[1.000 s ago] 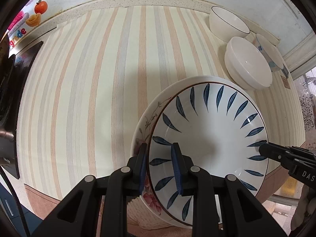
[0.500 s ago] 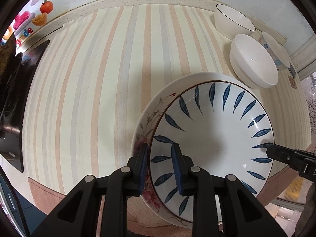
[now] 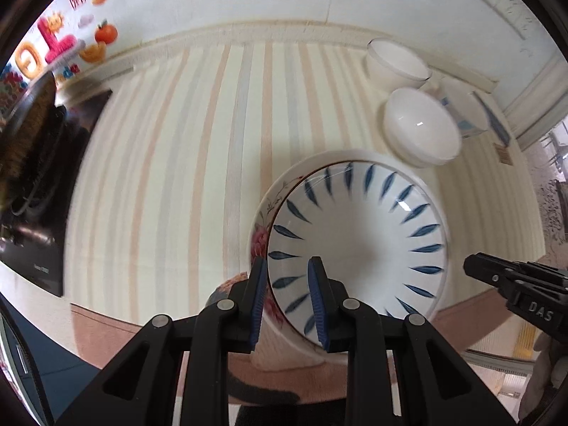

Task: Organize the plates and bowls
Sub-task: 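Carry the blue-striped plate over and lower it onto the pink-flower plate, then open both grippers and lift away from the plate stack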

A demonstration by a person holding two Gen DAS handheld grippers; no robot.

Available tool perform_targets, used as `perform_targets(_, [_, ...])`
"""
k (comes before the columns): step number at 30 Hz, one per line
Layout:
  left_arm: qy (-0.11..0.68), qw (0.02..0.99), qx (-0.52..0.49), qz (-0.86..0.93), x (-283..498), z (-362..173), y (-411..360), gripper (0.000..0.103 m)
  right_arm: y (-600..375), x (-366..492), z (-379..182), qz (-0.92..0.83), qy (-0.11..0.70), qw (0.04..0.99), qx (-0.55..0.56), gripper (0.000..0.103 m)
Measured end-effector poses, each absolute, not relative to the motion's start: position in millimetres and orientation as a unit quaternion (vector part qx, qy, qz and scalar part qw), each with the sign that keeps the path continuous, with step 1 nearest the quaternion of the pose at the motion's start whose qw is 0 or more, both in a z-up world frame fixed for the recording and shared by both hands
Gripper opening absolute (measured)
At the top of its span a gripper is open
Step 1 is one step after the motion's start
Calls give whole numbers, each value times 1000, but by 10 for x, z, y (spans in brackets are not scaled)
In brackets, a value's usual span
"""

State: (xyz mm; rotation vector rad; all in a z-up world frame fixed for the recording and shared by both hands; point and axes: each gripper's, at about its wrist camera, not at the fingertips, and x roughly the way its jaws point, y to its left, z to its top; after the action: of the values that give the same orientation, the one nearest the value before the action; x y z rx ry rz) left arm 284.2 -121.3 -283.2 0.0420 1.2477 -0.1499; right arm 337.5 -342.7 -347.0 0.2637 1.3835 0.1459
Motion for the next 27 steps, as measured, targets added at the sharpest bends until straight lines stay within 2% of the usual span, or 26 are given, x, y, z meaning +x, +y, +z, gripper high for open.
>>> perform_targets(2, [571, 817, 25, -78, 2747, -2657, -1215, 22, -3389, 3240, -3293, 65, 627, 767, 119, 33])
perform_targets(7, [546, 832, 23, -93, 2459, -2256, -1187, 22, -3278, 2887, -2801, 64, 597, 793, 102, 45])
perform_targets(9, [537, 838, 26, -97, 2367, -2123, -1186, 22, -3231, 2725, -2562, 62, 582, 805, 98, 54])
perform_targets(11, [528, 843, 23, -104, 2259, -1972, -1174, 25, -3193, 2555, -2339, 63, 567, 816, 95, 55])
perform_targets(13, [519, 847, 14, -116, 2140, -1818, -1129, 28, -3152, 2409, -2177, 60, 555, 825, 90, 60])
perform_targets(14, [516, 848, 10, -120, 2099, -1768, -1105, 30, -3127, 2333, -2095, 59, 549, 829, 86, 71])
perform_targets(15, [512, 850, 7, -122, 2056, -1711, -1088, 30, -3108, 2263, -2021, 56, 543, 834, 83, 77])
perform_targets(27, [482, 867, 7, -125, 1641, -1341, -960, 30, -2994, 1706, -1655, 50, 520, 847, 103, 77])
